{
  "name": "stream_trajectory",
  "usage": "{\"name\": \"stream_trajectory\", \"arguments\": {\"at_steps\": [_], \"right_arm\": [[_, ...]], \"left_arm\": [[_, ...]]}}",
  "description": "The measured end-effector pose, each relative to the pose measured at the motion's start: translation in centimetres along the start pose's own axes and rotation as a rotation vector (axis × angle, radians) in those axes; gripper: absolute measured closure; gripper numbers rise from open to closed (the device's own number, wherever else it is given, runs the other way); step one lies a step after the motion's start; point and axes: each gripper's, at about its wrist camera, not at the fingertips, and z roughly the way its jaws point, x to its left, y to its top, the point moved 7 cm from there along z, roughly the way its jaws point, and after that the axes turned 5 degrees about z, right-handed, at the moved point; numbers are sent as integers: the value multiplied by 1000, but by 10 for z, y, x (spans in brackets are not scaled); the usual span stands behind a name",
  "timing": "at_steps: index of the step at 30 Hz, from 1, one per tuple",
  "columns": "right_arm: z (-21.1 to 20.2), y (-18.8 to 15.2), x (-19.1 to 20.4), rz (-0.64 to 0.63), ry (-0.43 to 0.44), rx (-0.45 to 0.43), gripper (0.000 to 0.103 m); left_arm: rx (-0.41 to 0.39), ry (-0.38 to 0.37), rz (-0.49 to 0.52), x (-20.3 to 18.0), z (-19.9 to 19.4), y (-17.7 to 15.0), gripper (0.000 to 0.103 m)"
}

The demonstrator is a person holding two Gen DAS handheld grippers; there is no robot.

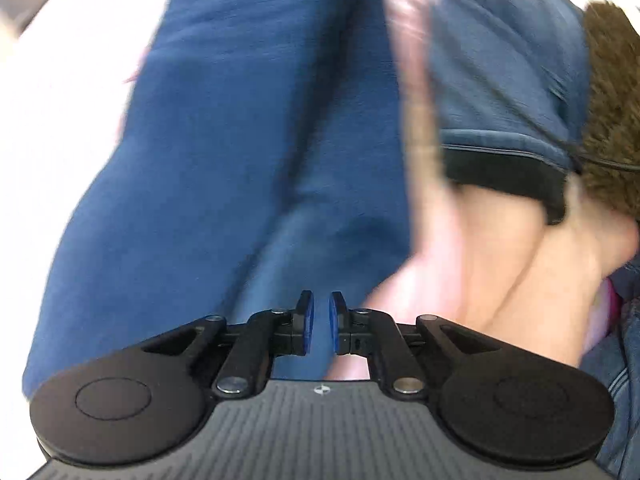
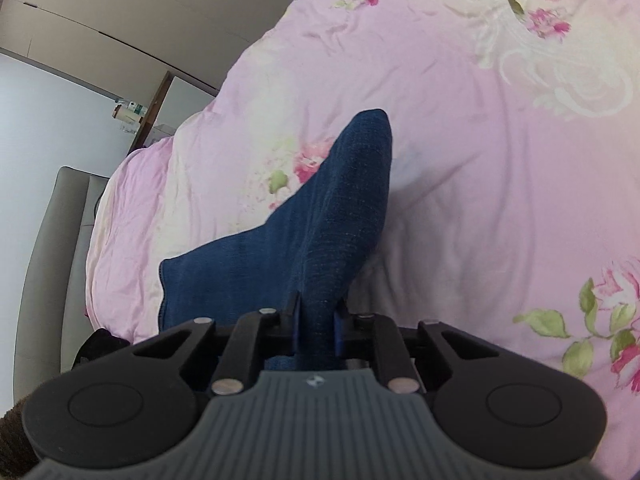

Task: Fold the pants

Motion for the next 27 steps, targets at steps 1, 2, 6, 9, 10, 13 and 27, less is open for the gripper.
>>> {"name": "stream_trajectory", "arguments": {"at_steps": [1,2,6,9,10,13,27], "right_arm": [[-4,1,15,-16,-3,-4,93],[-6,1,27,-28,-7,-7,93],[-12,-3,90,-87,-18,-15,93],[-7,-8,143,-127,-19,-13,93],[-3,-11,161,-144,-19,-11,92],[17,-22,213,-209,-25,1,92],[233,-109,335,-288,-64,217,92]], "left_arm": [[1,36,-42,15,-10,-12,91],[5,72,-80,29,-19,-24,91],[42,192,-192,75,-47,-79,91],[35,251,-267,98,-74,-112,91],[20,268,-288,103,-87,-120,91],[-43,273,-382,119,-121,-146,91],[-342,189,-795,134,-128,-187,82]]}}
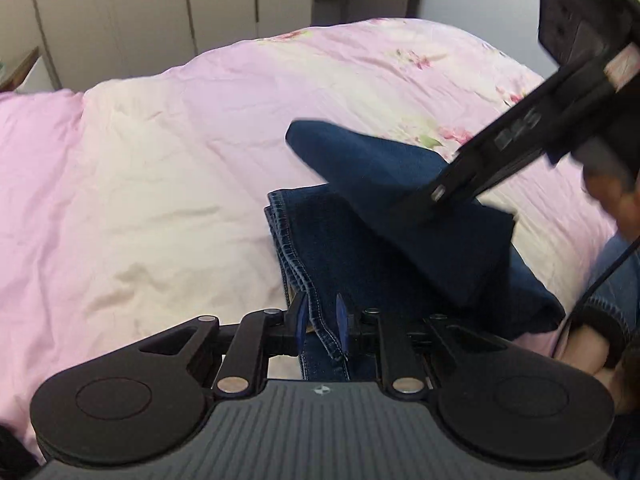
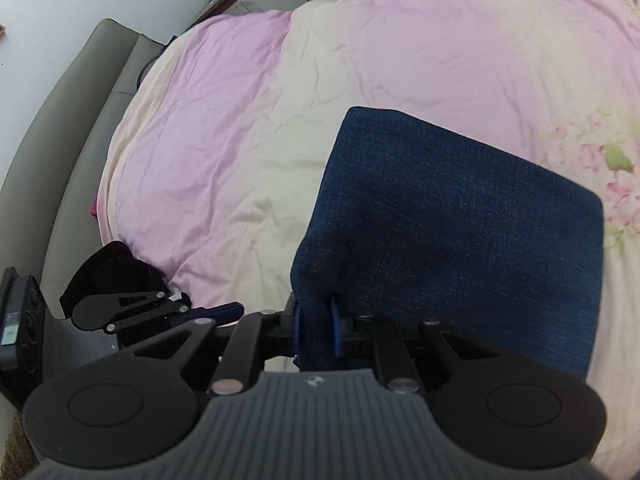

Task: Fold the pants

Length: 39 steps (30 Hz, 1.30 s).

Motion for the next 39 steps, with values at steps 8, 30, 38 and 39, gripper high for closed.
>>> {"name": "stream_trajectory", "arguments": {"at_steps": [8,30,38,39], "right_arm": [[95,-1,-8,54,-44,70,91],[-50,-70,-118,-91,-188,-196,79],[-62,-136,-138,-197,-219,-159,85],[-55,-142,-139,-212,-230,-148,85]], "left_arm": [[-7,-94,-179,27,12,-17,71],[-25,-161,-445,-6,44,-36,85],[13,-58,-241,-18,30,-33,87],[45,-46,-240,-14,41,-40,87]]}}
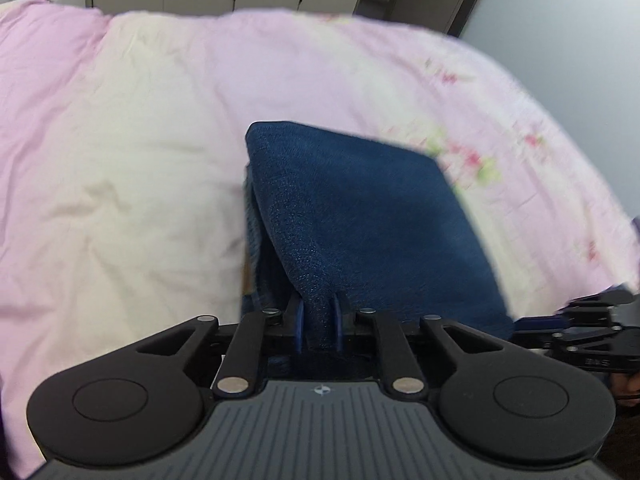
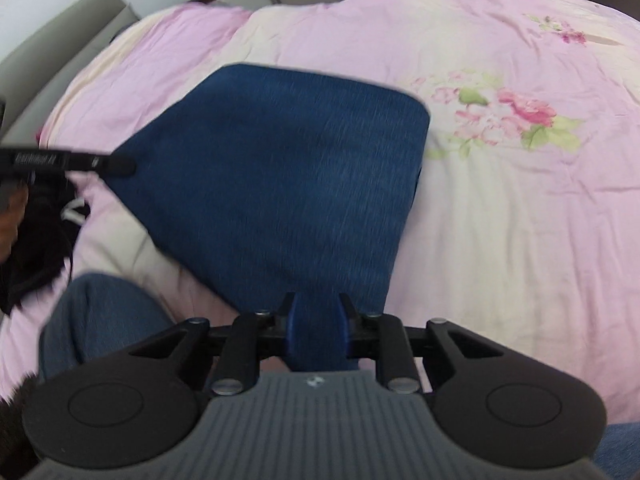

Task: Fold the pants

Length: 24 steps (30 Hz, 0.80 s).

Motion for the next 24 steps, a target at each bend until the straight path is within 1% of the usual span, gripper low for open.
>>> {"name": "stream_trajectory", "arguments": {"at_steps": [2,4,6,7,8,10,13,17,19,20,21,24], "right_arm": [[16,-13,6,-29,-9,18,88],[32,-25,8,-59,-32,42,90],[47,-33,6,-82,-61,50,95],[56,-35,4,-88,-76,49,101],[62,-36,1,-85,-82,50,103],[73,-36,-3,-88,-84,63,103],[76,-37,-3,-106,-90,76,103],[62,-42,0,-128,-93,99,103],[51,-39,-1,-112,-81,115,102],[43,-36,-2,-101,-68,109,98],[36,-34,-3,-96,-61,97,97],[17,-16,-4,-80,-45,34,95]], "left_arm": [[55,6,-19,11,21,-10,87],[89,-5,-47,18,36,-17,87],[122,3,-18,18,50,-21,86],[137,11,-1,17,56,-23,86],[151,14,16,17,62,-24,85],[168,11,32,18,68,-26,83],[178,4,50,18,64,-27,81],[206,59,136,14,38,-29,79],[202,131,179,16,21,-26,81],[185,168,203,16,12,-23,81],[162,171,209,16,4,-18,81],[62,139,165,17,-15,6,81]]}}
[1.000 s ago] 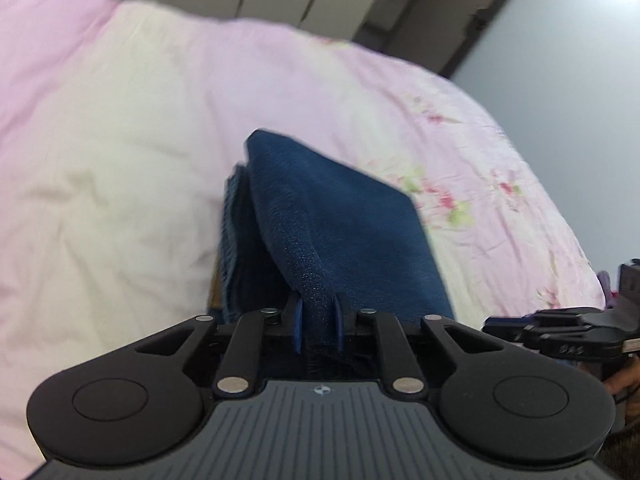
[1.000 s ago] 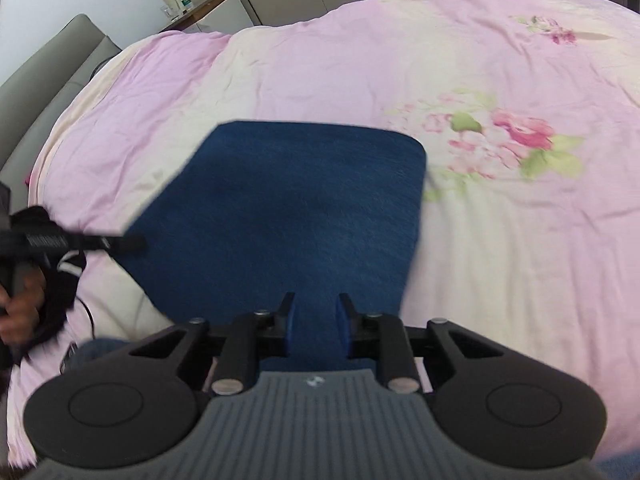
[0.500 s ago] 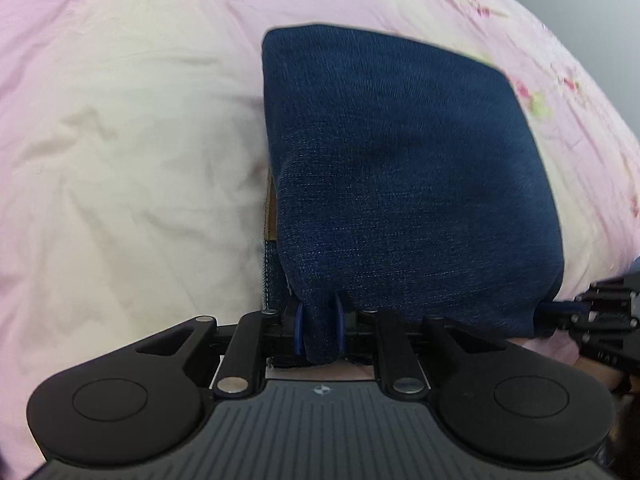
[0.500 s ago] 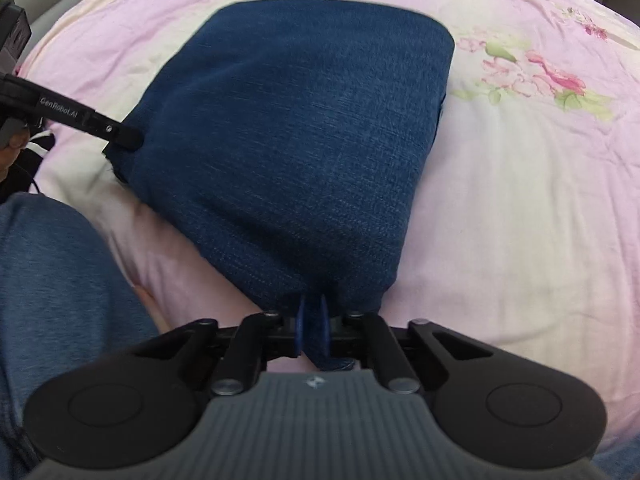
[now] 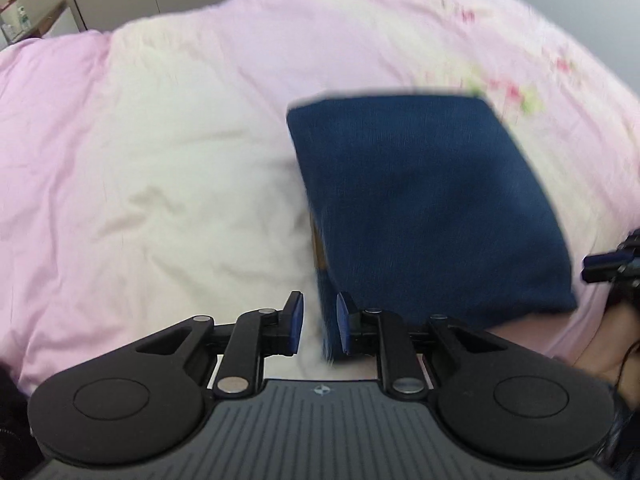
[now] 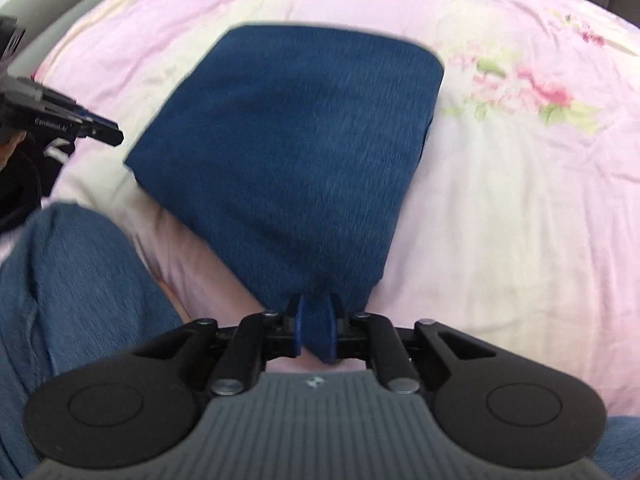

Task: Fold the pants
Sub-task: 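Open both tools and release the folded jeans onto the bed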

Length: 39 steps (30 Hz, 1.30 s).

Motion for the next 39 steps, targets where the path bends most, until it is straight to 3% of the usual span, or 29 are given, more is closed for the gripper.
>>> {"name": "stream_trajectory", "arguments": {"at_steps": [3,5,8,12,16,20,24,28,32,35,39], "right_arm": [[-12,27,-5,12,-10,-75,90],[-14,47,-10,2,-41,-115,82],[-10,73,-17,-5,-77,-148,79],[8,107,-24,9,-100,-173,79],[38,127,-34,4,-110,-139,79],[71,121,-46,7,-106,-80,79],[74,123,-52,12,-87,-59,79],[58,135,-55,38,-58,-104,79],[61,158,-62,73,-71,-156,79],[73,171,-73,105,-87,-173,77],[100,165,-90,169,-77,-112,66]], "left_arm": [[-75,-3,9,1,-6,28,81],[-91,-16,34,-2,-2,44,81],[-100,-25,92,-11,15,61,81],[-67,-56,143,-19,49,69,81],[12,-53,150,-15,84,58,87],[46,-103,97,-6,104,52,91],[42,-127,58,2,93,57,96],[-77,-153,7,12,67,75,95],[-153,-143,-82,18,79,97,95],[-114,-87,-123,28,104,98,96],[-66,-90,-194,34,133,96,97]]}}
